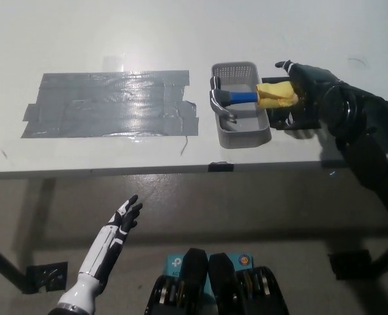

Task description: The robot picks the hammer placed on top of the gray container with right hand and places it on the grey area of the desk

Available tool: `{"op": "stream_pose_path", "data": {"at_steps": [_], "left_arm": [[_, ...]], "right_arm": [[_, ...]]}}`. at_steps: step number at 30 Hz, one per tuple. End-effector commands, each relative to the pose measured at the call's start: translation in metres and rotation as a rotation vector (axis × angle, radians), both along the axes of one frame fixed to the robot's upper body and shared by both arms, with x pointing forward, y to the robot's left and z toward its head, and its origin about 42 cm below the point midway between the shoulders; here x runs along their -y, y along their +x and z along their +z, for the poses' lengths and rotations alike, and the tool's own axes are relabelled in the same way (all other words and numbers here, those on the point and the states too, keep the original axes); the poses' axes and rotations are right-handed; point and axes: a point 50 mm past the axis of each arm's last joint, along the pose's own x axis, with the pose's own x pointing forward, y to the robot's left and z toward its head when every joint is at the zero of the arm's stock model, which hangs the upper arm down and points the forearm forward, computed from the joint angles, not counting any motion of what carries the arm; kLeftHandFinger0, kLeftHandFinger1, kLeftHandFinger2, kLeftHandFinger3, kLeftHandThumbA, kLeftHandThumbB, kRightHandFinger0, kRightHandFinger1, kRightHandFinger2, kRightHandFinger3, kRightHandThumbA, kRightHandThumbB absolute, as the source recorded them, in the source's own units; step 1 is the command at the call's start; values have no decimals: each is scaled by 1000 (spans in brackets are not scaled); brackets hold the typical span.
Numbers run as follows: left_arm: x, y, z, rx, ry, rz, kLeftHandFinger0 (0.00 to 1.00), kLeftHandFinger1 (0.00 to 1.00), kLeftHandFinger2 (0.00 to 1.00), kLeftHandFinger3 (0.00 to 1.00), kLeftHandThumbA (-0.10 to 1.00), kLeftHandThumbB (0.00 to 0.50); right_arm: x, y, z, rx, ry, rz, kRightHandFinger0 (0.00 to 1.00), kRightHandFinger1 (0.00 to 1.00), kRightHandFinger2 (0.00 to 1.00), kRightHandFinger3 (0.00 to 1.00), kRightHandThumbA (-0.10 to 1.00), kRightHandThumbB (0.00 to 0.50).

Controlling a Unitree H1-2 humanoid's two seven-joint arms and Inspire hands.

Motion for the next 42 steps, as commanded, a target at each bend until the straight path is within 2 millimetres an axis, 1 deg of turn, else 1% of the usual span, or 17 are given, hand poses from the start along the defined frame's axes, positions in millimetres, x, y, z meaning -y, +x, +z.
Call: {"op": "stream_pose_path", "data": {"at_steps": [1,9,11,12,13,14,16,19,21,22,24,26,28,35,37,39,42], "left_arm": [[-2,6,17,61,18,-36,1000,1000,1000,1000,1000,113],[-3,6,17,58,26,-33,1000,1000,1000,1000,1000,131],[-4,7,18,59,28,-33,1000,1000,1000,1000,1000,123],[-4,6,18,62,30,-34,1000,1000,1000,1000,1000,114],[-5,6,19,63,29,-33,1000,1000,1000,1000,1000,121],[-6,6,19,65,31,-35,1000,1000,1000,1000,1000,125],[-8,7,19,65,32,-30,1000,1000,1000,1000,1000,127],[-8,8,20,70,33,-32,1000,1000,1000,1000,1000,116],[-8,7,20,71,31,-33,1000,1000,1000,1000,1000,101],[-8,7,20,71,31,-34,1000,1000,1000,1000,1000,91],[-8,8,20,71,25,-37,1000,1000,1000,1000,1000,78],[-7,8,20,72,18,-42,1000,1000,1000,1000,1000,73],[-7,8,20,71,15,-46,1000,1000,1000,1000,1000,74],[-6,9,23,71,23,-48,1000,1000,1000,1000,1000,59],[-6,9,23,75,24,-52,1000,1000,1000,1000,1000,51],[-7,10,23,77,30,-53,1000,1000,1000,1000,1000,56],[-7,10,23,76,18,-54,1000,1000,1000,1000,1000,56]], "right_arm": [[-15,7,44,125,-7,43,1000,1000,1000,1000,1000,442],[-19,7,41,183,-62,53,1000,1000,1000,1000,1000,431],[-20,8,40,217,-91,44,1000,1000,1000,1000,1000,401],[-21,10,38,234,-145,28,1000,1000,1000,1000,805,307],[-21,10,37,243,-120,5,835,829,894,916,567,279],[-20,12,33,258,-108,-18,441,534,674,862,246,233],[-16,14,27,301,-133,-39,43,179,343,755,-75,250],[-11,15,21,382,-187,-51,0,5,147,605,-100,279],[-7,15,17,395,-190,-49,0,68,192,508,-100,250],[-7,15,16,397,-188,-49,0,200,343,560,-100,234],[-5,15,14,409,-189,-48,24,418,674,456,-100,206],[-3,14,11,445,-184,-40,17,461,766,375,-100,178],[-3,14,10,470,-169,-40,15,443,734,509,-100,163],[-4,13,19,582,-115,-34,0,266,498,421,-100,220],[-7,13,28,633,-92,-30,0,408,781,288,-100,152],[-10,14,38,662,-75,-26,51,566,927,436,-100,123],[-19,11,61,778,2,1,0,507,873,923,-100,143]]}}
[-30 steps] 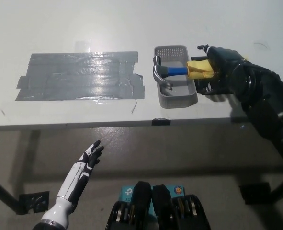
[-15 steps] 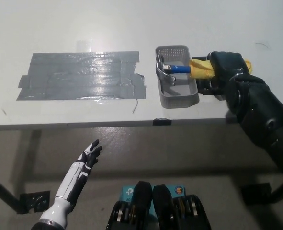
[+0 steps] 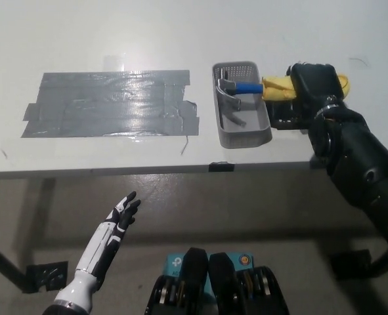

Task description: The robot picks the hammer placed on top of the gray container with right hand and places it on the grey area of the desk

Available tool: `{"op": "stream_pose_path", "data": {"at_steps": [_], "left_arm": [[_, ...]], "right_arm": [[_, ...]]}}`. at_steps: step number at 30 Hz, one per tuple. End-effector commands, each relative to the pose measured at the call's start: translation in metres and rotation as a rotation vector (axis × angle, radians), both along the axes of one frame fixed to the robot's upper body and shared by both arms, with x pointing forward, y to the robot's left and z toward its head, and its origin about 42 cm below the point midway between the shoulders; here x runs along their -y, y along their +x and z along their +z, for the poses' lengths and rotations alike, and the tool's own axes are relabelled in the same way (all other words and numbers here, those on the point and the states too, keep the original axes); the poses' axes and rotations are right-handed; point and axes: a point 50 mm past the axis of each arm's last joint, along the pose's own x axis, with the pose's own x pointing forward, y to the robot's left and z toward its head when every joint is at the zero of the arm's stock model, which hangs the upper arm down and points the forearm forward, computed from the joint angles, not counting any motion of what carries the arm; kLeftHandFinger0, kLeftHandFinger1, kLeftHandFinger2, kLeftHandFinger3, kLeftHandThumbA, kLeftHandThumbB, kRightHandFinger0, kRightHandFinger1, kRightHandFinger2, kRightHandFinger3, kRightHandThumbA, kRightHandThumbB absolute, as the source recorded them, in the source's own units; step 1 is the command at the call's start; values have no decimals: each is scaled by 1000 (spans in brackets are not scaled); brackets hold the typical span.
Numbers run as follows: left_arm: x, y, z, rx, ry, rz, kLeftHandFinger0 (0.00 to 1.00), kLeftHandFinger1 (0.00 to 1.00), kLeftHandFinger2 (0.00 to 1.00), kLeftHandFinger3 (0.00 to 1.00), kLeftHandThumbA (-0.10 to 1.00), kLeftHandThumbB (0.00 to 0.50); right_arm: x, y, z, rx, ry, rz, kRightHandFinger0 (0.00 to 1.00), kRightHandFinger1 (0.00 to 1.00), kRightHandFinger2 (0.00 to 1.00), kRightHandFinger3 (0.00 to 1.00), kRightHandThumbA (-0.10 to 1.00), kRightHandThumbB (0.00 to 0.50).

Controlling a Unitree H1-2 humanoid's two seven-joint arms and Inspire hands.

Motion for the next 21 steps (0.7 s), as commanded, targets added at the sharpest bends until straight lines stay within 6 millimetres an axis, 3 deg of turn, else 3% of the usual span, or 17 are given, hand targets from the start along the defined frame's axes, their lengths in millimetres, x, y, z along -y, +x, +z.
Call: {"op": "stream_pose_path", "data": {"at_steps": [1,3,5,6,10,12,14,16,18,19,21], "left_arm": [[-4,6,18,61,9,-51,1000,1000,1000,1000,1000,56],[-4,6,16,65,10,-54,1000,1000,1000,1000,1000,48],[-4,6,16,65,16,-54,991,1000,1000,1000,1000,42],[-5,5,16,63,20,-54,990,1000,1000,1000,1000,47],[-5,4,17,51,30,-50,1000,1000,1000,1000,1000,78],[-4,4,17,54,27,-51,1000,1000,1000,1000,1000,82],[-5,4,17,51,33,-55,1000,1000,1000,1000,1000,88],[-4,3,18,53,28,-56,987,1000,1000,1000,1000,88],[-3,4,18,48,27,-57,985,1000,1000,1000,1000,97],[-3,4,19,51,30,-57,985,1000,1000,1000,1000,96],[-2,3,19,53,35,-59,986,1000,1000,1000,1000,92]], "right_arm": [[-23,9,105,437,130,119,0,492,846,1000,-100,135],[-29,6,117,461,164,137,2,519,847,1000,-100,125],[-38,4,128,496,188,159,26,542,843,991,-100,154],[-44,3,133,511,195,189,27,531,843,956,-100,169],[-62,2,142,492,203,205,19,512,846,980,-100,166],[-69,2,143,489,213,216,11,504,839,974,-100,168],[-83,2,142,474,199,219,52,566,945,1000,-100,169],[-98,0,140,477,171,249,15,535,925,975,-100,191],[-112,1,138,437,166,247,0,540,938,987,-100,152],[-120,1,135,416,171,248,7,564,951,1000,-100,165],[-137,0,128,400,172,273,16,551,922,924,-100,177]]}}
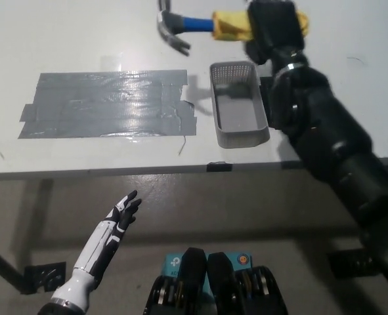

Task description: The robot picks the hammer placed on top of the gray container with right hand and places it on the grey area of the desk

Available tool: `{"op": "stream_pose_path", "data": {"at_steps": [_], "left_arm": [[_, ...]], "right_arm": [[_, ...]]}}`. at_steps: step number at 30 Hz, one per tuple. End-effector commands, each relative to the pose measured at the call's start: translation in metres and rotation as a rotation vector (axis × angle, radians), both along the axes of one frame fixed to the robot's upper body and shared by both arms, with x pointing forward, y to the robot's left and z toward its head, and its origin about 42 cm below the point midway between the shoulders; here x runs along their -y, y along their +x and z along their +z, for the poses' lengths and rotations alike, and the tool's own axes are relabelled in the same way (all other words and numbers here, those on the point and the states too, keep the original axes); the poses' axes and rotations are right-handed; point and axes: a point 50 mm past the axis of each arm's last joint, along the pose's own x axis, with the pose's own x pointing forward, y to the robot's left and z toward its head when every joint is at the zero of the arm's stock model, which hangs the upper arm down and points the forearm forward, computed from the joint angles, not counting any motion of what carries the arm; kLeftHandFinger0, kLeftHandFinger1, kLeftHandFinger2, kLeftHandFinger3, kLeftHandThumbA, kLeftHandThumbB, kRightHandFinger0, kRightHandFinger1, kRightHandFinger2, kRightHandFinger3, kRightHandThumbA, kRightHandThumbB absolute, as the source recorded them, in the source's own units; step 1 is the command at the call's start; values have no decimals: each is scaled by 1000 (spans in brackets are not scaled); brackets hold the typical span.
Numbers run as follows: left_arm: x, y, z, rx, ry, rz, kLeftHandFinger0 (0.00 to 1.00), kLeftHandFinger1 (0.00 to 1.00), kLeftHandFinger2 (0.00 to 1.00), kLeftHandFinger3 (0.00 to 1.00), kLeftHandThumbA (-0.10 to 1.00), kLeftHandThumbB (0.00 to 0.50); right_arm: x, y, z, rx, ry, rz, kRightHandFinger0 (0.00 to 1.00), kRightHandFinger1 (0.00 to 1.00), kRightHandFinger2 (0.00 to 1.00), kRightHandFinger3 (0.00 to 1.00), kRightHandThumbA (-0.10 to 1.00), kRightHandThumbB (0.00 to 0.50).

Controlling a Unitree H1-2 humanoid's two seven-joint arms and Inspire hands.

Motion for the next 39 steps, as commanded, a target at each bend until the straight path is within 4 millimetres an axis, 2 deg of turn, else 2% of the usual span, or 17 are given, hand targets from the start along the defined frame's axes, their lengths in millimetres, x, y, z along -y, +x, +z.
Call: {"op": "stream_pose_path", "data": {"at_steps": [1,4,7,9,11,15,17,20,22,25,26,31,35,36,37,38,39], "left_arm": [[1,3,12,47,21,-29,985,1000,1000,1000,1000,81],[1,3,13,40,15,-25,994,1000,1000,1000,1000,91],[1,3,14,42,12,-30,1000,1000,1000,1000,1000,87],[2,4,13,39,9,-33,997,1000,1000,1000,1000,99],[2,4,12,43,11,-39,991,1000,1000,1000,1000,94],[3,5,14,46,18,-47,992,1000,1000,1000,1000,100],[4,5,15,52,19,-52,979,1000,1000,1000,1000,104],[7,7,17,59,31,-68,952,1000,1000,1000,1000,104],[9,8,19,67,52,-78,927,1000,1000,1000,1000,96],[11,12,22,68,59,-91,920,1000,1000,1000,1000,101],[11,12,23,66,58,-92,921,1000,1000,1000,1000,103],[15,12,24,68,73,-103,927,999,1000,1000,1000,82],[17,13,25,64,75,-106,945,1000,1000,1000,1000,78],[18,13,27,64,75,-108,933,1000,1000,1000,1000,75],[18,13,27,64,76,-109,932,999,1000,1000,1000,76],[18,14,27,63,76,-111,930,999,1000,1000,1000,75],[18,14,27,63,76,-113,929,999,1000,1000,1000,75]], "right_arm": [[-48,-1,53,128,23,81,5,530,903,903,-100,176],[-78,-7,46,101,-3,102,0,407,837,649,-100,198],[-101,-13,41,84,1,136,0,399,828,878,-100,186],[-114,-16,38,45,-3,144,0,412,829,916,-100,171],[-128,-21,35,31,-2,161,0,339,782,849,-100,193],[-152,-30,25,-30,-9,177,0,156,485,420,-100,253],[-158,-33,22,-63,-7,172,0,103,439,310,-100,259],[-166,-38,11,-128,-2,176,0,34,376,407,-100,291],[-166,-39,2,-156,-14,172,0,27,318,331,-100,285],[-159,-38,-11,-192,0,168,0,11,335,323,-100,276],[-156,-38,-16,-197,1,159,0,35,351,368,-100,308],[-139,-34,-35,-251,25,115,0,31,340,478,-100,291],[-128,-31,-44,-299,44,79,10,79,358,684,-100,177],[-126,-30,-45,-325,49,71,38,118,386,703,104,138],[-125,-30,-45,-327,50,69,17,106,360,704,112,130],[-123,-28,-46,-373,33,62,409,611,898,1000,390,163],[-122,-27,-46,-403,25,60,558,833,1000,1000,478,170]]}}
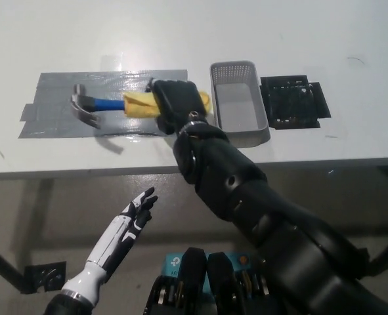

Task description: The robot picks the hammer placed on top of the gray container with right hand and places it on the grey area of the desk

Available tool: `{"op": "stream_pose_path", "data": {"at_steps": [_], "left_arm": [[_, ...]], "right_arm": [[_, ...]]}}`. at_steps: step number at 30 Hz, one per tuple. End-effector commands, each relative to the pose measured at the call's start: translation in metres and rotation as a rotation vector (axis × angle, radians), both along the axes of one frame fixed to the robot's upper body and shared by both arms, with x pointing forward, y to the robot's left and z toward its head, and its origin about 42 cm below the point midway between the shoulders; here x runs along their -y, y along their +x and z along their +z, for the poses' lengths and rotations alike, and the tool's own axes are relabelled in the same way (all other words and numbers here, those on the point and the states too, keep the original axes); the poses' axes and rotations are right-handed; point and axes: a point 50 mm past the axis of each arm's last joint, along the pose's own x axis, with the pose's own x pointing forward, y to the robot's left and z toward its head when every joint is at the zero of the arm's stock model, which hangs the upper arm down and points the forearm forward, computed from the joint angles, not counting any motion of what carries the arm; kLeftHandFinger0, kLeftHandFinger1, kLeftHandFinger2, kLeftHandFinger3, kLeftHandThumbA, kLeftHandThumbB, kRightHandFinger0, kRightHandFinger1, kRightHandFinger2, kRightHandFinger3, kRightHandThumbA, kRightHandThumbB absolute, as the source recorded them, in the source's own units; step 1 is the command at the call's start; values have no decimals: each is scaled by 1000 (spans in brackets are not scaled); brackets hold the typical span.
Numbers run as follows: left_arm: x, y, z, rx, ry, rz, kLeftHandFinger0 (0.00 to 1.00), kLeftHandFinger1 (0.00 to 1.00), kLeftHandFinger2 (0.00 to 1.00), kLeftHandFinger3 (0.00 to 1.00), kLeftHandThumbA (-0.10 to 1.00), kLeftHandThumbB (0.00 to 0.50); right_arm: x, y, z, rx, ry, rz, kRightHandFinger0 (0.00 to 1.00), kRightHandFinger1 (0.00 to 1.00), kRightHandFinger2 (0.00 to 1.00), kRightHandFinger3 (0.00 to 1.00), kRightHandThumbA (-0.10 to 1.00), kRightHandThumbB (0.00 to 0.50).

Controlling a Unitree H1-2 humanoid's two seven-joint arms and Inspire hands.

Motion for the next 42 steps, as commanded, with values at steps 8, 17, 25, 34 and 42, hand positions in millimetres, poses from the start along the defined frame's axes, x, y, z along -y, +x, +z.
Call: {"op": "stream_pose_path", "data": {"at_steps": [8,17,25,34,42], "left_arm": [[4,9,19,55,28,-51,911,978,1000,1000,1000,78],[4,9,21,44,23,-59,910,976,1000,1000,1000,97],[5,12,23,65,43,-70,983,973,1000,1000,1000,94],[11,18,26,71,56,-92,1000,976,1000,1000,1000,104],[10,46,47,124,33,-62,955,1000,1000,1000,1000,100]], "right_arm": [[2,15,37,-79,99,25,1000,1000,1000,1000,638,272],[-16,17,77,-152,311,189,1000,1000,1000,1000,972,500],[-54,-4,220,-310,1027,586,1000,1000,1000,1000,963,500],[-6,-53,347,-81,1417,816,1000,1000,1000,1000,1000,500],[114,-116,397,417,1120,884,1000,1000,1000,1000,1000,500]]}}
